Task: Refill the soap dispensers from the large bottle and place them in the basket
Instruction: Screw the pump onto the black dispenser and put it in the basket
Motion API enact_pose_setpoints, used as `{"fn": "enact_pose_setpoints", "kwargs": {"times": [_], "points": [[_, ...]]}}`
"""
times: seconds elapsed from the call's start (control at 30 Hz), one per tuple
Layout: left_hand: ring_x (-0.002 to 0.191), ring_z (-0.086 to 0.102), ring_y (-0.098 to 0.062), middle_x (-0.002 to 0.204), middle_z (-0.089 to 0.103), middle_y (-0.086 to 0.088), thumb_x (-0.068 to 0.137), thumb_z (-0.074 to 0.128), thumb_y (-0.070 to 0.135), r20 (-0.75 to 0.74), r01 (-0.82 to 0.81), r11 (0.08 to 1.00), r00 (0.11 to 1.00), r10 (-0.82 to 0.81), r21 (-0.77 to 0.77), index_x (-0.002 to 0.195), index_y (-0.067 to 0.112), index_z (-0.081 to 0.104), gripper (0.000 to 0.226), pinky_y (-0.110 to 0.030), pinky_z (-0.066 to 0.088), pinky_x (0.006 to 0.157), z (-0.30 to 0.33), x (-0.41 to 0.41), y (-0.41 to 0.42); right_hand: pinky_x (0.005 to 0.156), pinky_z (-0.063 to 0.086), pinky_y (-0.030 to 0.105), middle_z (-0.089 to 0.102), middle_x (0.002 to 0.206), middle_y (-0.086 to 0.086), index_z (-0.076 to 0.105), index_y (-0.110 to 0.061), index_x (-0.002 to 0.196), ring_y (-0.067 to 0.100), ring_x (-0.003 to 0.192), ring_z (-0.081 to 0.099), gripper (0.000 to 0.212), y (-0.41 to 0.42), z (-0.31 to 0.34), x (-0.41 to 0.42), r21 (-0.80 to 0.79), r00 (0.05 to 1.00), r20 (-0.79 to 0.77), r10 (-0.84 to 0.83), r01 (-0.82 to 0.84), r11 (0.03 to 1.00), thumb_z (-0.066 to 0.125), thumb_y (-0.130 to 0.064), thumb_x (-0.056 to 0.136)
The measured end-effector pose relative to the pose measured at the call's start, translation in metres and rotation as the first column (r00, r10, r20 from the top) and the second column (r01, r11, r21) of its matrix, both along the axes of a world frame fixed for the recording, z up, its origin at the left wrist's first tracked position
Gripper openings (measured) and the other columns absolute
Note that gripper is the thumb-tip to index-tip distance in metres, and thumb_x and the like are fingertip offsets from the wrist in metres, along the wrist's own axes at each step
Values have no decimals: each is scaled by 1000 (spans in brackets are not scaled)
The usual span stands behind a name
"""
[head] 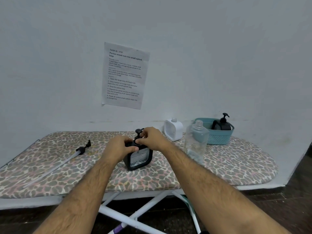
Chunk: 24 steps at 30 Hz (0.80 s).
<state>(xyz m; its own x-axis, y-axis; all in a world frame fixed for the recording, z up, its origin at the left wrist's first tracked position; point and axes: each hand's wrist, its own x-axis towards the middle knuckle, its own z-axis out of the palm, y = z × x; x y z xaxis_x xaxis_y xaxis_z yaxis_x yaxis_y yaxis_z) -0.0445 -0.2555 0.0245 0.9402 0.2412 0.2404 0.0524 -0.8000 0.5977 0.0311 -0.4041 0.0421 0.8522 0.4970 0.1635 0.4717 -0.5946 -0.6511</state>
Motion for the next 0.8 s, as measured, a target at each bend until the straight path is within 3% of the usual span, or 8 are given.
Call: {"fn": "enact_pose_setpoints", "kwargs": {"times": [0.13,0.27,0.33,0.43,0.53,0.6,0.7,0.8], "points": [[83,56,-11,106,72,-2,77,80,37,0,-2,1000,1000,2,10,114,15,71,44,-26,39,70,-2,0,2,74,45,29,66,107,3,64,-12,112,16,91,58,40,1,1,1,-44,1000,9,6,-6,999,73,-39,84],[86,57,-11,108,72,-3,77,80,35,3,-9,1000,1000,9,0,115,14,70,45,-26,42,76,-2,1,1,74,43,27,62,100,4,62,-5,125,17,90,56,44,-2,4,3,18,997,-73,15,-14,1000,69,-24,85],[86,56,-11,109,72,-3,77,80,35,10,-8,1000,1000,8,3,115,13,70,45,-26,42,76,-2,0,1,73,44,27,60,90,-1,65,-7,123,17,86,57,39,-2,1,2,40,995,-97,34,-30,999,69,-22,87],[86,56,-12,107,72,-3,78,79,36,17,-5,1000,1000,4,17,114,13,70,43,-28,43,75,-2,-1,0,78,46,29,62,92,-2,67,-12,120,15,86,59,39,-2,-9,4,91,995,-98,18,-9,996,73,-28,85],[89,60,-14,107,72,-3,78,79,36,21,0,1000,1000,0,10,114,13,70,44,-31,48,80,-2,-2,0,70,43,25,59,80,-11,70,-16,98,10,80,58,32,-2,-17,3,160,996,-76,-54,66,985,81,-38,77],[89,60,-14,107,72,-3,78,79,37,24,1,1000,1000,-1,0,114,14,70,44,-30,48,80,-3,-2,0,70,45,25,62,81,-11,70,-17,96,9,80,59,34,-2,-20,3,163,996,-51,-68,76,984,82,-41,75],[96,64,-17,110,72,-4,78,79,37,14,-1,1000,1000,1,-5,117,13,70,46,-29,48,82,-3,-1,0,84,52,34,67,100,1,66,-13,117,16,93,64,48,-3,-18,2,228,991,-134,-26,56,972,80,-32,75],[101,64,-18,113,71,-4,77,80,36,1,-4,1000,1000,4,-21,120,13,68,50,-27,45,83,-4,-1,1,88,54,36,68,112,12,65,-8,119,20,98,66,42,-4,-15,3,363,975,-211,69,13,932,71,-6,78]]}}
